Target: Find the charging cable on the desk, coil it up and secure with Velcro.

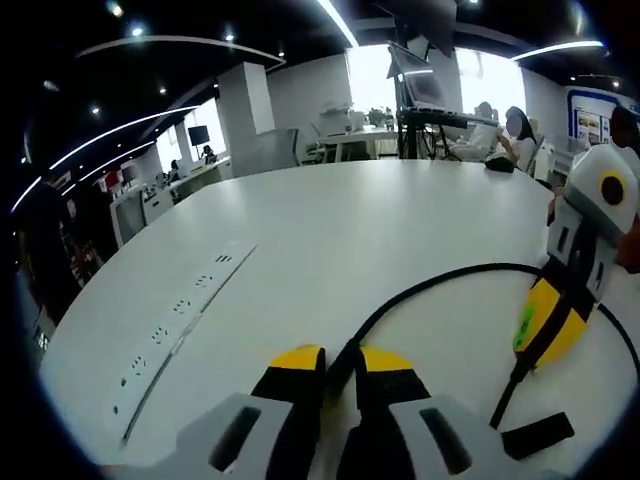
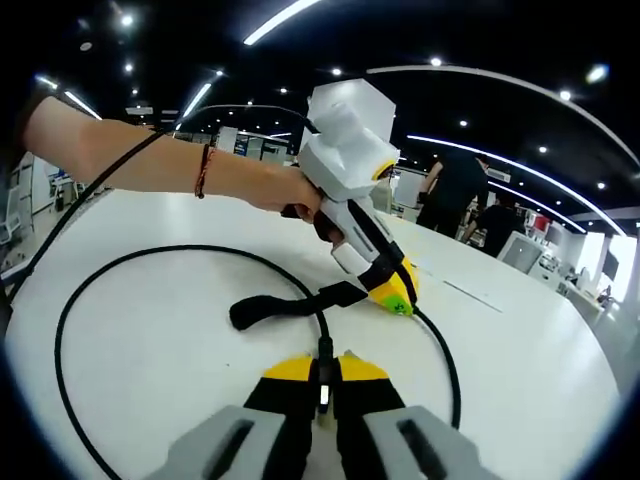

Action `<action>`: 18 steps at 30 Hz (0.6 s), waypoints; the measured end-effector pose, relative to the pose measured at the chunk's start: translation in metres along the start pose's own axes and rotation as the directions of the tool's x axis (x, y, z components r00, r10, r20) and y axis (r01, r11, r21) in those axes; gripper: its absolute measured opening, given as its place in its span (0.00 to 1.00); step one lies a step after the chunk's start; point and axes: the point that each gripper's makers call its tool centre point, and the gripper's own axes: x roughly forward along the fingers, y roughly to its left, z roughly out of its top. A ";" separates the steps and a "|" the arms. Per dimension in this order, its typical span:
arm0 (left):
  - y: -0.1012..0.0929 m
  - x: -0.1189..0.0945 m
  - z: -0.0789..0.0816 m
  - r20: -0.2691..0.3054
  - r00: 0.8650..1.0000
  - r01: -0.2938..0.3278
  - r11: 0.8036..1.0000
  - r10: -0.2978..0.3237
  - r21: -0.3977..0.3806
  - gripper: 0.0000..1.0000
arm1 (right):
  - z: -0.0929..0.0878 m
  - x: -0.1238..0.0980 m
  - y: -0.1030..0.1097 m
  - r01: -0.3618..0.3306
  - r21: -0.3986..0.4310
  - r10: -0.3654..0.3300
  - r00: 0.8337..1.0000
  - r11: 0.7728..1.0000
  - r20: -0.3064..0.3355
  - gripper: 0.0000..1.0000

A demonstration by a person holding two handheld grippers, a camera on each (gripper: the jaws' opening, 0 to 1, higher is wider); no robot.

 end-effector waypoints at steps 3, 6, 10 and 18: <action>0.000 -0.002 -0.001 0.003 1.000 -0.005 1.000 0.005 -0.004 0.13 | 0.000 0.000 0.000 0.000 0.000 0.000 1.000 1.000 0.000 0.08; 0.000 -0.003 -0.001 0.006 1.000 -0.010 1.000 0.010 -0.010 0.13 | 0.000 0.000 0.000 0.001 0.000 -0.001 1.000 1.000 0.000 0.08; 0.001 -0.006 0.000 0.010 1.000 -0.026 1.000 0.026 -0.005 0.13 | 0.000 0.000 0.000 0.001 -0.001 -0.001 1.000 1.000 0.000 0.08; 0.003 -0.017 0.004 0.016 0.997 -0.071 0.997 0.071 -0.002 0.13 | 0.000 0.000 0.000 0.003 -0.006 -0.003 1.000 1.000 0.000 0.08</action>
